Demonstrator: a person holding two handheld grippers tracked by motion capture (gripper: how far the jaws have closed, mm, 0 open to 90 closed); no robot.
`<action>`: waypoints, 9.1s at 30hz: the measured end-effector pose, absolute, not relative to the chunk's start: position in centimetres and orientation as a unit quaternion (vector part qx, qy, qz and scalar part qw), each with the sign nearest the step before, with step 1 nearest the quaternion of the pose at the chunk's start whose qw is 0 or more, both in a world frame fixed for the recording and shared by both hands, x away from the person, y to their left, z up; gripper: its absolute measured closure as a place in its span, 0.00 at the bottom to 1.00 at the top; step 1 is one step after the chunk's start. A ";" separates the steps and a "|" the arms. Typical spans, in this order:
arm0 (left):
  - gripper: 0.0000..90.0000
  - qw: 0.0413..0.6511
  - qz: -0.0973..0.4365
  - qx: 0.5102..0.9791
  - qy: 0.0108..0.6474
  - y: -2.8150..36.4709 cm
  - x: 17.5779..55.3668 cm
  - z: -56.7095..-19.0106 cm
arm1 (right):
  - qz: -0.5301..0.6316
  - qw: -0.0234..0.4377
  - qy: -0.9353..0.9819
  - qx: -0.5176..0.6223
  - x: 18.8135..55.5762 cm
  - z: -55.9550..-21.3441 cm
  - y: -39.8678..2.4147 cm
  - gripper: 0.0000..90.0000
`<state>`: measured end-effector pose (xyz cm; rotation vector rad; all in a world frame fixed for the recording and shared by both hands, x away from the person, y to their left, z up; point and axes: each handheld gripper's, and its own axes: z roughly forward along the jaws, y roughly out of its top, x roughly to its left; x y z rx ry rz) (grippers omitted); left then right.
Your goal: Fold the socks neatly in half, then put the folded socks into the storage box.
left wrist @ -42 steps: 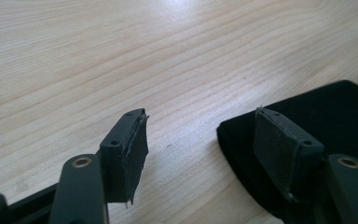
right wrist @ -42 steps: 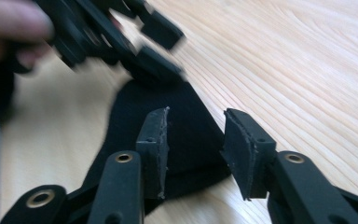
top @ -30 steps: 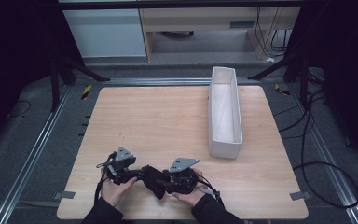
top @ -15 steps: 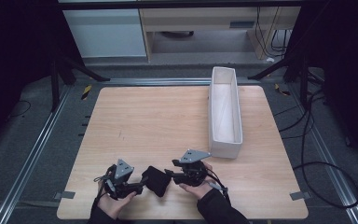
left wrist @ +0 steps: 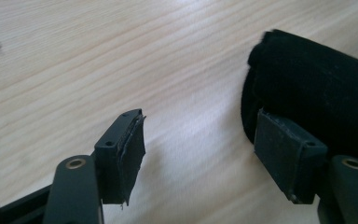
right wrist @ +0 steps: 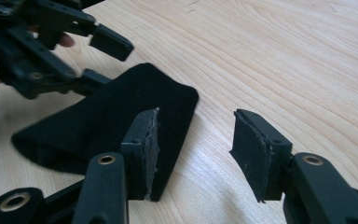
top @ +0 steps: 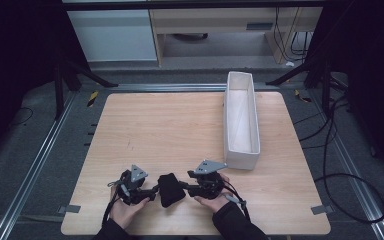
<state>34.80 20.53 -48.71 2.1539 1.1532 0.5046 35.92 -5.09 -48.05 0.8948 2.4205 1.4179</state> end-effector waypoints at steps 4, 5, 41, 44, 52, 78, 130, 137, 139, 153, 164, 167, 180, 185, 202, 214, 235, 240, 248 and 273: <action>0.35 0.319 0.195 0.819 0.435 20.5 35.5 -48.7 | 0.485 0.100 0.812 0.308 36.1 -47.9 -5.4 0.55; 0.35 0.324 0.196 0.815 0.438 20.7 35.4 -48.5 | 0.486 0.100 0.811 0.311 36.1 -47.8 -5.5 0.55; 0.36 0.337 0.175 0.827 0.414 20.7 33.0 -48.0 | 0.481 0.029 0.801 0.355 36.8 -48.0 -4.3 0.40; 0.35 0.353 0.180 0.816 0.420 21.1 33.2 -46.8 | 0.490 0.038 0.793 0.360 36.9 -47.4 -5.1 0.40; 0.33 0.377 0.163 0.813 0.412 19.7 33.5 -45.6 | 0.501 0.066 0.775 0.378 37.3 -46.4 -7.8 0.40; 0.32 0.346 0.157 0.830 0.409 19.6 33.4 -47.6 | 0.473 0.007 0.801 0.368 37.2 -48.8 -5.2 0.37; 0.33 0.348 0.184 0.806 0.443 23.1 33.6 -47.8 | 0.488 0.010 0.823 0.291 38.8 -41.3 -5.1 0.78; 0.34 0.342 0.190 0.802 0.451 23.7 34.1 -48.0 | 0.524 0.055 0.809 0.262 39.4 -39.0 -7.2 0.78; 0.35 0.340 0.193 0.801 0.453 23.9 34.2 -48.0 | 0.526 0.068 0.808 0.257 39.7 -38.3 -7.9 0.78; 0.38 0.339 0.213 0.785 0.473 25.8 34.8 -47.8 | 0.500 0.142 0.823 0.227 41.8 -32.6 -12.4 0.78; 0.38 0.339 0.212 0.784 0.476 25.9 35.0 -47.8 | 0.454 0.189 0.846 0.206 43.6 -27.5 -15.5 0.78; 0.38 0.338 0.212 0.784 0.475 26.0 35.0 -47.8 | 0.436 0.194 0.855 0.202 44.3 -27.0 -16.3 0.78; 0.38 0.335 0.209 0.787 0.475 25.9 35.1 -48.0 | 0.348 0.168 0.904 0.181 47.8 -29.2 -19.0 0.78; 0.38 0.337 0.209 0.786 0.474 25.9 35.2 -48.0 | 0.312 0.169 0.920 0.165 48.5 -30.5 -19.6 0.78; 0.39 0.332 0.206 0.792 0.469 25.7 35.2 -48.1 | 0.222 0.121 0.960 0.122 48.7 -34.5 -19.8 0.77; 0.39 0.328 0.203 0.794 0.469 25.7 35.2 -48.2 | 0.165 0.085 0.978 0.095 49.2 -38.8 -19.1 0.77; 0.39 0.324 0.198 0.799 0.466 25.4 35.3 -48.4 | 0.172 0.079 0.975 0.114 49.7 -39.6 -18.6 0.61; 0.38 0.324 0.197 0.799 0.467 25.4 35.3 -48.4 | 0.188 0.082 0.972 0.115 49.9 -39.3 -18.2 0.73; 0.38 0.323 0.196 0.800 0.467 25.4 35.3 -48.4 | 0.192 0.105 0.970 0.109 50.1 -39.4 -18.0 0.73; 0.38 0.320 0.195 0.804 0.461 25.2 35.2 -48.4 | 0.156 0.042 0.979 0.125 50.3 -41.6 -17.9 0.79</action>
